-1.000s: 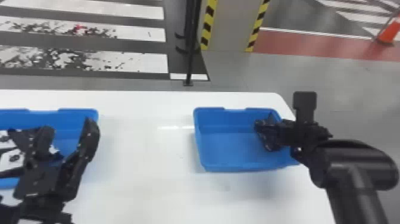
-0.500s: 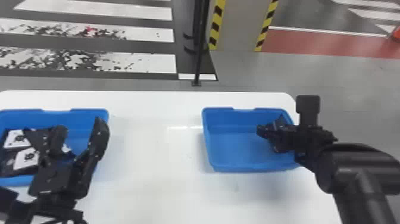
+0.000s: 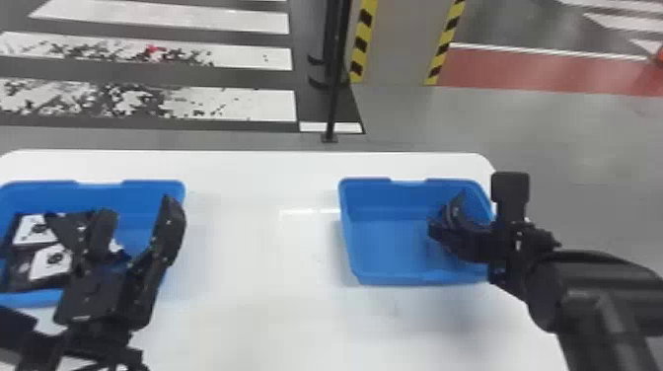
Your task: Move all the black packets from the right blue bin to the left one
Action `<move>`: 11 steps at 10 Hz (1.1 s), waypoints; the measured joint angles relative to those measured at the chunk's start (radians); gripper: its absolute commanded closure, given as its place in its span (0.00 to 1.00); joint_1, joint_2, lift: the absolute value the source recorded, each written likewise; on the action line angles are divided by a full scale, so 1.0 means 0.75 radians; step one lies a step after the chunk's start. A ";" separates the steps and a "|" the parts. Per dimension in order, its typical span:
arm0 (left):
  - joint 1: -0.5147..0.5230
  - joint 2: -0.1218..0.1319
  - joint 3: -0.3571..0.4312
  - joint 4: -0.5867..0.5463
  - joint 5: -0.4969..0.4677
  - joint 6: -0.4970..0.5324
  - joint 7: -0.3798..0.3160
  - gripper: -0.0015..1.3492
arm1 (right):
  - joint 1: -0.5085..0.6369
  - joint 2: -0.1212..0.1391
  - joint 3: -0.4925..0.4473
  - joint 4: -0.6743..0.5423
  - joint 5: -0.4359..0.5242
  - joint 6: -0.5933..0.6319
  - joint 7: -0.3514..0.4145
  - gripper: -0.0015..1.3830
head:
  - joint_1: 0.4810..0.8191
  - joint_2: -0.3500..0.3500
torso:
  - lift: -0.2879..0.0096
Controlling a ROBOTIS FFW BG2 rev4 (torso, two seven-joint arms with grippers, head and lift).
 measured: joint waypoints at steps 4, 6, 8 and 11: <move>-0.002 -0.001 -0.003 0.010 0.006 0.005 -0.003 0.19 | 0.053 0.006 -0.017 -0.058 -0.091 0.009 -0.017 0.85 | 0.63 0.31 | 0.40; -0.002 -0.002 -0.005 0.013 0.006 0.002 -0.003 0.19 | 0.066 0.007 -0.021 -0.063 -0.141 -0.076 0.015 0.85 | 0.63 0.32 | 0.40; -0.006 -0.003 -0.009 0.013 0.008 -0.018 -0.003 0.19 | 0.059 0.004 -0.055 -0.008 -0.202 -0.223 0.161 0.85 | 0.63 0.34 | 0.40; -0.012 -0.004 -0.020 0.012 0.018 -0.038 -0.003 0.19 | 0.032 -0.011 -0.020 -0.002 -0.359 -0.309 0.375 0.85 | 0.63 0.42 | 0.40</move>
